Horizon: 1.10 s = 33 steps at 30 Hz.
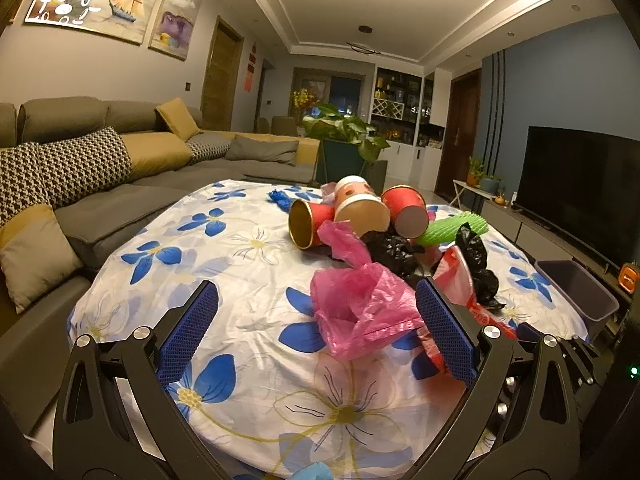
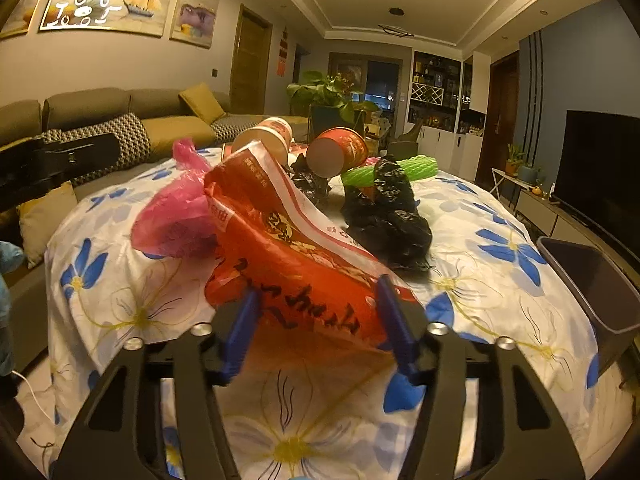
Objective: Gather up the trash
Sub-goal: 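Grasp the red snack bag with the right tool while the left tool grasps the pink bag, then carry both bags to the grey bin and open both tools over it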
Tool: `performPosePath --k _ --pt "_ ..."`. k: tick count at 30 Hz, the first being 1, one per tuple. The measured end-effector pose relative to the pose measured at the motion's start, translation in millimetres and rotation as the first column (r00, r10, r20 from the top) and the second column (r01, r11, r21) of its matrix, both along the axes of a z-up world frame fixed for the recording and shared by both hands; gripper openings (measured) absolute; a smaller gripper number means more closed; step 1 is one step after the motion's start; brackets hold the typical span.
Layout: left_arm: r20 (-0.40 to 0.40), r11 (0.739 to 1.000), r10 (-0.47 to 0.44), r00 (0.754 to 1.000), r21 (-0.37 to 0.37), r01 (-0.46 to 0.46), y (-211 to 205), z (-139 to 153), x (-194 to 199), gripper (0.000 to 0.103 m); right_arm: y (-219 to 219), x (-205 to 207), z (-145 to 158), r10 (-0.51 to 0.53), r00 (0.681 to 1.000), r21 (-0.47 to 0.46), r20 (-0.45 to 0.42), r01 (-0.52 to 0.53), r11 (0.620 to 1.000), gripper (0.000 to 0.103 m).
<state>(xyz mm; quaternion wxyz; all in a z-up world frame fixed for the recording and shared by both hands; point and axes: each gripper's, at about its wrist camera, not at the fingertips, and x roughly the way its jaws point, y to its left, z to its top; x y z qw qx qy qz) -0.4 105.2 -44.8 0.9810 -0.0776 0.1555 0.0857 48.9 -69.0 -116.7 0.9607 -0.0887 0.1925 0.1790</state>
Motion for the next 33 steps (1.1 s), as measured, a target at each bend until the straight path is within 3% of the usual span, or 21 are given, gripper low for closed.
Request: performPosePath --k 6,9,15,21,23,25,28,33 --pt "-0.014 1.000 -0.027 1.000 -0.008 0.027 -4 -7 7 0.096 2 17 -2 0.001 1.000 -0.017 -0.006 -0.002 1.000 0.015" --pt "-0.022 0.999 -0.053 0.998 0.003 0.053 -12 -11 13 0.095 -2 17 1 -0.002 1.000 -0.008 -0.003 0.002 1.000 0.006" --pt "-0.046 0.994 -0.107 0.993 0.009 0.108 -26 -20 24 0.090 -16 13 11 -0.025 0.999 0.025 0.022 0.024 0.999 0.004" --pt "-0.086 0.993 -0.120 0.989 -0.024 0.118 -22 -29 42 0.067 -36 8 27 -0.061 0.996 0.058 0.063 0.057 0.997 0.003" --pt "-0.104 0.991 -0.131 0.986 -0.023 0.129 -22 -32 48 0.053 -43 6 31 -0.072 0.995 0.069 0.069 0.068 0.995 0.003" --pt "-0.122 0.990 -0.142 0.982 -0.009 0.142 -24 -36 53 0.031 -50 4 35 -0.084 0.994 0.083 0.072 0.078 0.994 0.003" --pt "-0.137 0.988 -0.152 0.979 -0.007 0.152 -25 -38 57 0.009 -57 2 40 -0.098 0.992 0.093 0.081 0.090 0.992 0.003" --pt "-0.114 0.989 -0.144 0.983 0.004 0.145 -27 -31 55 0.003 -68 -3 47 -0.128 0.988 0.112 0.092 0.117 0.987 0.003"
